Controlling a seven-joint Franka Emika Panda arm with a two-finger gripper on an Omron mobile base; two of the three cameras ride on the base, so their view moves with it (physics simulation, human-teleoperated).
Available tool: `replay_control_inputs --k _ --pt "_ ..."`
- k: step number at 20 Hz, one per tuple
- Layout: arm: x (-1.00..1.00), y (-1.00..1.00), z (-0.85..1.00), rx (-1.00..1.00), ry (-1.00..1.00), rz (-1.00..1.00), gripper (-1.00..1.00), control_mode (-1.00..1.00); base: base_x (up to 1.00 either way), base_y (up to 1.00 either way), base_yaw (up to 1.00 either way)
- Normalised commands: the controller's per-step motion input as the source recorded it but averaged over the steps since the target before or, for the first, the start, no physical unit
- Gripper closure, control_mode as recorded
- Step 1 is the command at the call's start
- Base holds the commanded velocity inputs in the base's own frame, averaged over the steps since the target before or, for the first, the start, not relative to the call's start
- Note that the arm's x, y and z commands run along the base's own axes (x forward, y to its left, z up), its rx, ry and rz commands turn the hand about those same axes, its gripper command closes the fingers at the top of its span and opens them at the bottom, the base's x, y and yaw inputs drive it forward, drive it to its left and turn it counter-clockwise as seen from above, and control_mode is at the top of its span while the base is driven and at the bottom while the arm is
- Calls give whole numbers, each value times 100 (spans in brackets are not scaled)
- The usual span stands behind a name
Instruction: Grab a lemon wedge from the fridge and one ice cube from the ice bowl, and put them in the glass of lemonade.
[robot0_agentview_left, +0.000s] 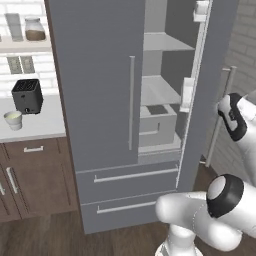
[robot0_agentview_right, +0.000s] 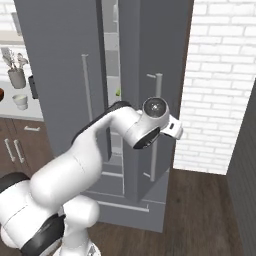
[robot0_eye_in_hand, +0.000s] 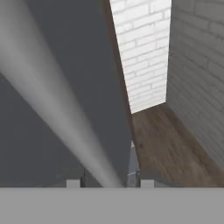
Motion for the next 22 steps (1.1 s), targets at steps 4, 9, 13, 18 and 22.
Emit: replay_control_inputs --k 4,9,13,18,22 --pt "-87 -32 86 5 -9 0 -100 -100 0 0 0" --pt "-89 40 92 -1 -16 0 -100 -100 0 0 0" --pt "-62 100 83 -22 -10 -2 -100 -100 0 0 0" --pt "-11 100 49 -43 2 -6 -100 -100 0 0 0" --pt "37 100 1 -56 17 -10 -100 -100 0 0 0"
